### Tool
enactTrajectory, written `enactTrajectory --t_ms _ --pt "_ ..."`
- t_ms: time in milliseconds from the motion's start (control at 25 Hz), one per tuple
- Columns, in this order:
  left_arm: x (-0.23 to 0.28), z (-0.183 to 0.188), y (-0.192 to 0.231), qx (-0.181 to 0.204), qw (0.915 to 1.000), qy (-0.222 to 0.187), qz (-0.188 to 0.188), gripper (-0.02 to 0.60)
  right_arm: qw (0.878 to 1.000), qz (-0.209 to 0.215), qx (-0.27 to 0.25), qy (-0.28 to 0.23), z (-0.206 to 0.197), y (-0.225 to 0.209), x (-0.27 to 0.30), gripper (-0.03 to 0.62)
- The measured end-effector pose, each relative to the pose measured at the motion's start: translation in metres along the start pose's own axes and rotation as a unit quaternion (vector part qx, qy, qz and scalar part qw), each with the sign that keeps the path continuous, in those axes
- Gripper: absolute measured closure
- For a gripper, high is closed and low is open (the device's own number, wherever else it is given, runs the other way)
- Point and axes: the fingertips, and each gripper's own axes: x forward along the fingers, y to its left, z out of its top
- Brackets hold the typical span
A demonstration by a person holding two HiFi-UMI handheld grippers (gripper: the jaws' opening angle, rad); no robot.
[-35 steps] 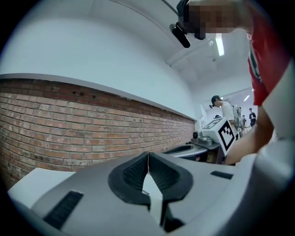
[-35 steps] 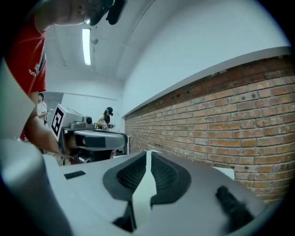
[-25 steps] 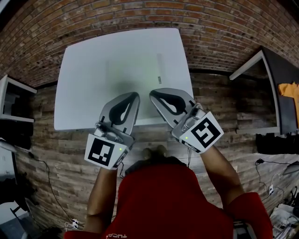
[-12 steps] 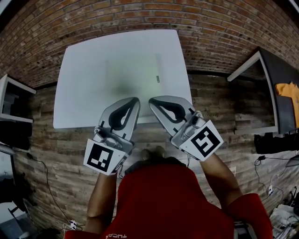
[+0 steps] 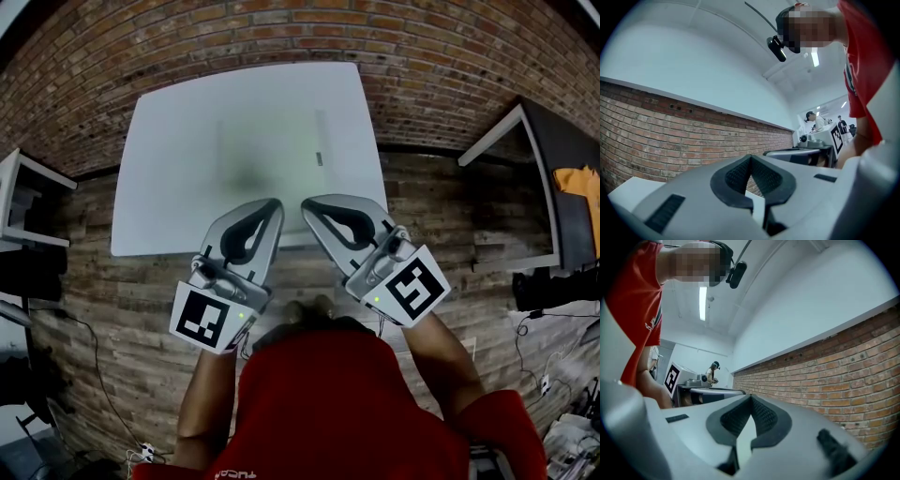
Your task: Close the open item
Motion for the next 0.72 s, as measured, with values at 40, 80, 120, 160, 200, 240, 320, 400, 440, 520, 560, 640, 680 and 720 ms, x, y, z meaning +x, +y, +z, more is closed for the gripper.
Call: enactTrajectory --t_ms 40,80,120,160,200,240,320,400,440,520,560,640,680,720 --pt "0.0 0.0 0.0 0.0 1.0 0.0 0.0 0.569 1.0 -0.002 0.004 -0.002 0.002 0.0 0.0 0.563" --pt "-0.001 0.001 0.0 0.0 1.0 0.0 0.0 0.569 1.0 -0.004 0.007 -0.004 0.004 0.0 0.001 0.563" --pt "-0.001 0.001 0.0 0.0 1.0 0.0 0.0 0.569 1.0 -0.005 0.008 -0.004 0.004 0.0 0.001 0.563" --pt "-0.001 0.002 -0.001 0.0 1.0 -0.001 0.0 0.569 1.0 -0.005 0.007 -0.002 0.004 -0.001 0.0 0.563" --pt "-0.001 0.003 -0.001 -0.001 1.0 -0.004 -0.001 0.569 1.0 -0.005 0.004 0.0 0.002 -0.001 0.0 0.563" --pt "-0.001 0.004 -0.002 -0.001 1.0 -0.007 -0.003 0.569 1.0 -0.004 0.002 0.001 0.002 -0.001 -0.001 0.563" --pt "-0.001 0.006 -0.003 0.001 0.9999 -0.012 -0.005 0.569 1.0 -0.006 0.006 -0.003 0.004 0.0 -0.001 0.563" --pt "0.0 0.006 -0.004 0.003 0.9999 -0.011 -0.006 0.569 1.0 -0.007 0.008 -0.005 0.005 0.0 -0.001 0.563" --pt "0.0 0.007 -0.004 0.004 0.9999 -0.011 -0.007 0.569 1.0 -0.007 0.008 -0.006 0.006 0.0 -0.001 0.563" --pt "0.001 0.008 -0.005 0.005 0.9999 -0.013 -0.01 0.569 1.0 -0.007 0.008 -0.008 0.007 0.0 -0.001 0.563" --pt "0.001 0.01 -0.006 0.005 0.9998 -0.017 -0.012 0.569 1.0 -0.008 0.008 -0.009 0.008 0.0 -0.001 0.563" --pt "0.001 0.012 -0.007 0.007 0.9996 -0.023 -0.015 0.569 1.0 -0.008 0.007 -0.009 0.008 0.0 0.0 0.563" --pt "0.001 0.012 -0.007 0.008 0.9995 -0.025 -0.016 0.569 1.0 -0.007 0.007 -0.009 0.008 0.0 0.0 0.563" --pt "0.001 0.012 -0.007 0.009 0.9995 -0.025 -0.016 0.569 1.0 -0.007 0.007 -0.009 0.008 0.0 0.0 0.563"
